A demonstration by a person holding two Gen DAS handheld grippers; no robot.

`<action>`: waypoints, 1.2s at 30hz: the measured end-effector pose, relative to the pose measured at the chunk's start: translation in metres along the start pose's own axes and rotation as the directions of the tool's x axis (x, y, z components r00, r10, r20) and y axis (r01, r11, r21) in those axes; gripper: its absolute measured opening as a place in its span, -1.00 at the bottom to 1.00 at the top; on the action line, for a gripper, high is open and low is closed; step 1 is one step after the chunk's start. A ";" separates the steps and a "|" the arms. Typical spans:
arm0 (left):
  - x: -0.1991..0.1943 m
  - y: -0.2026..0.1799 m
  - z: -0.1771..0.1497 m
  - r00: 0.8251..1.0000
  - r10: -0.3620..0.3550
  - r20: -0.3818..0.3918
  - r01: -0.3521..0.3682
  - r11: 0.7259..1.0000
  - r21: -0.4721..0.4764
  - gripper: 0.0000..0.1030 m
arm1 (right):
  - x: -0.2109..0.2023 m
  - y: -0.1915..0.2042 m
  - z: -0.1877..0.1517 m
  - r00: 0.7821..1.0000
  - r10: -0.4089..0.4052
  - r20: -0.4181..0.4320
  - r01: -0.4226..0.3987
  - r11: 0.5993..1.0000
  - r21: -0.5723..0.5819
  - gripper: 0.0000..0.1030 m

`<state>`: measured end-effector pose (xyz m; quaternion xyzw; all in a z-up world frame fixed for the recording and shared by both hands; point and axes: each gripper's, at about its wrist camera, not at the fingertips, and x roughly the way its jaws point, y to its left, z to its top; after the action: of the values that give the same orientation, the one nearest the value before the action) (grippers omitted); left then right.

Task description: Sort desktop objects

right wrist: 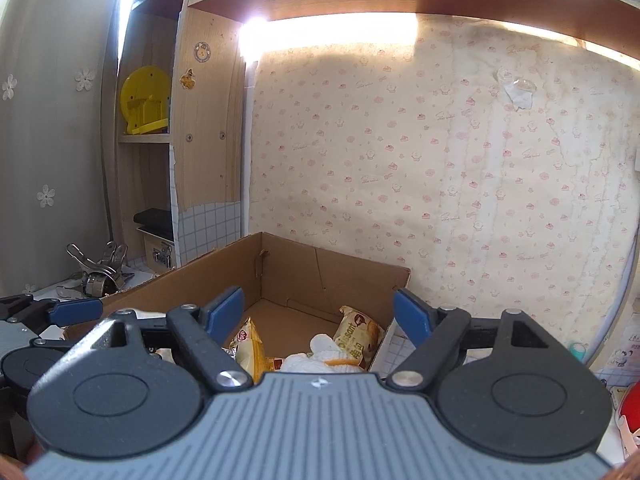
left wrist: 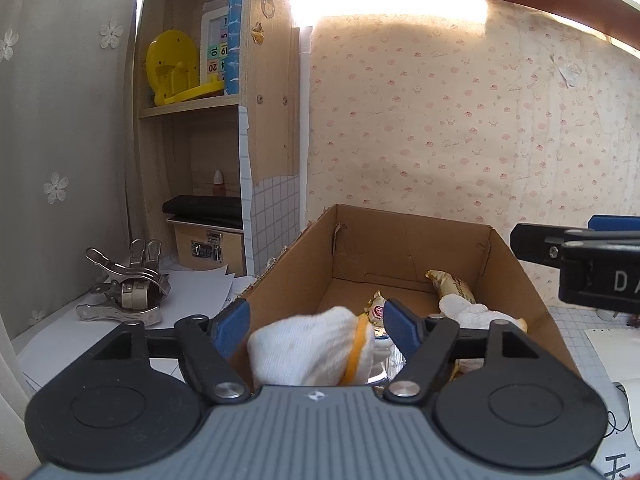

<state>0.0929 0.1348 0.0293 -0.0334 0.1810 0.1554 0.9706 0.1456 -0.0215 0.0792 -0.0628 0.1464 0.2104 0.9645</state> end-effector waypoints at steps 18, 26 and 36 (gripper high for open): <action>-0.016 -0.008 0.004 0.999 0.037 -0.038 -0.037 0.999 0.001 1.00 | -0.033 -0.017 -0.007 0.999 -0.025 0.029 0.025 1.000 0.015 0.56; -0.031 -0.015 0.005 0.998 0.048 -0.043 -0.048 0.999 -0.006 1.00 | -0.051 -0.031 -0.022 0.998 -0.062 0.023 0.062 0.998 0.034 0.56; -0.048 -0.034 0.001 0.999 -0.014 -0.049 0.015 1.000 0.017 1.00 | -0.078 -0.039 -0.034 0.997 -0.067 0.036 0.065 0.997 0.044 0.56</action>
<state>0.0612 0.0891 0.0476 -0.0302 0.2058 0.1459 0.9672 0.0854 -0.0934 0.0730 -0.0430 0.1305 0.1765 0.9747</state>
